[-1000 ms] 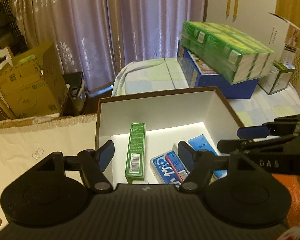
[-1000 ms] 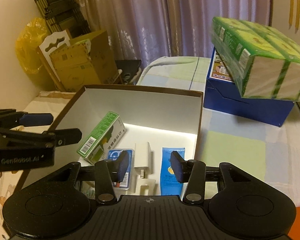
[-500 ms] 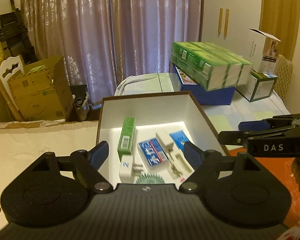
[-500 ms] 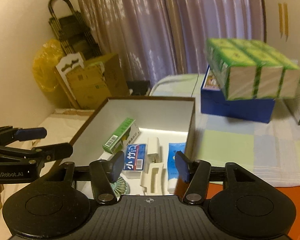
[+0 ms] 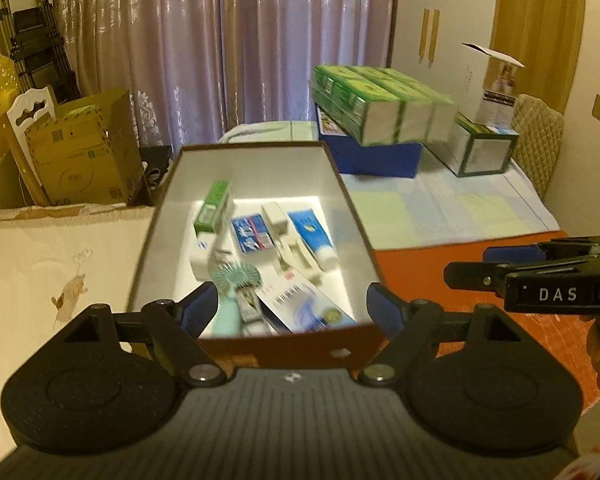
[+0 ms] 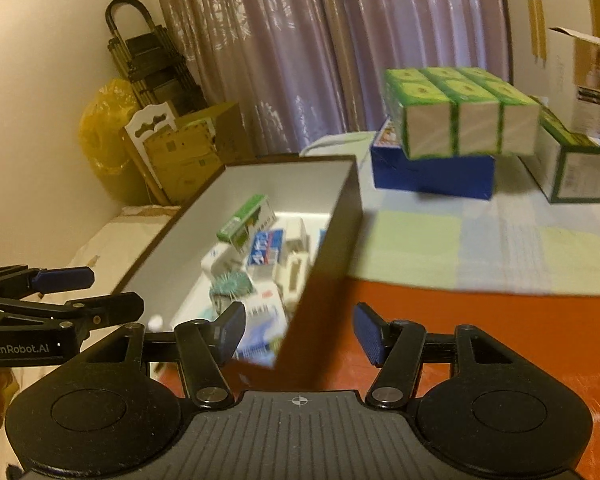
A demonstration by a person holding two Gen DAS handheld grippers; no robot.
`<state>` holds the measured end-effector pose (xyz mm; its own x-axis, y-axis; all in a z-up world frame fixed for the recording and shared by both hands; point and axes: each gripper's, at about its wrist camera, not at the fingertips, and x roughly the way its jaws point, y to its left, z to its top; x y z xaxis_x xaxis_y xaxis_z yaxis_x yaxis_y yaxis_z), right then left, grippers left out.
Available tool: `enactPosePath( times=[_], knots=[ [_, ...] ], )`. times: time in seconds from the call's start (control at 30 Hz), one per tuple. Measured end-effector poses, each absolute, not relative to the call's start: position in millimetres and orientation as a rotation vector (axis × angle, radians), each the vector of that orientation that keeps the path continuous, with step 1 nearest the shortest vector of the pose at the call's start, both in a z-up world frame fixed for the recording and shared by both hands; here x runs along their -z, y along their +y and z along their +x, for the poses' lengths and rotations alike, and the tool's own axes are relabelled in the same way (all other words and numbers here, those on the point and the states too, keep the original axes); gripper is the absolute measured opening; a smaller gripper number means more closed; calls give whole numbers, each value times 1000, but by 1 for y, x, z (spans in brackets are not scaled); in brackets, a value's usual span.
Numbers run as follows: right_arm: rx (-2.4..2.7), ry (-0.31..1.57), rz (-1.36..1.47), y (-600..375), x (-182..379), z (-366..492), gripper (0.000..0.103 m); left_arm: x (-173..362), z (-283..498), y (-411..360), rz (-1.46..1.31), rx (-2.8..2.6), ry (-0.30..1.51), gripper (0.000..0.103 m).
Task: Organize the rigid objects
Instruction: 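Withdraw both open tools away from the shoebox over the mat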
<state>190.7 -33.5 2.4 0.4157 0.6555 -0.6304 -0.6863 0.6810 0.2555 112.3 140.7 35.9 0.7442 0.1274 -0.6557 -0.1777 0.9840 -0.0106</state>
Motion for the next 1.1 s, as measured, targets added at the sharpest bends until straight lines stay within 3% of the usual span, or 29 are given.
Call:
enactPosePath(
  times=[1.1],
  knots=[
    [-791,888,-71,-219,12,63,57,-7,-12,-27,-134,-126,842,77]
  ],
)
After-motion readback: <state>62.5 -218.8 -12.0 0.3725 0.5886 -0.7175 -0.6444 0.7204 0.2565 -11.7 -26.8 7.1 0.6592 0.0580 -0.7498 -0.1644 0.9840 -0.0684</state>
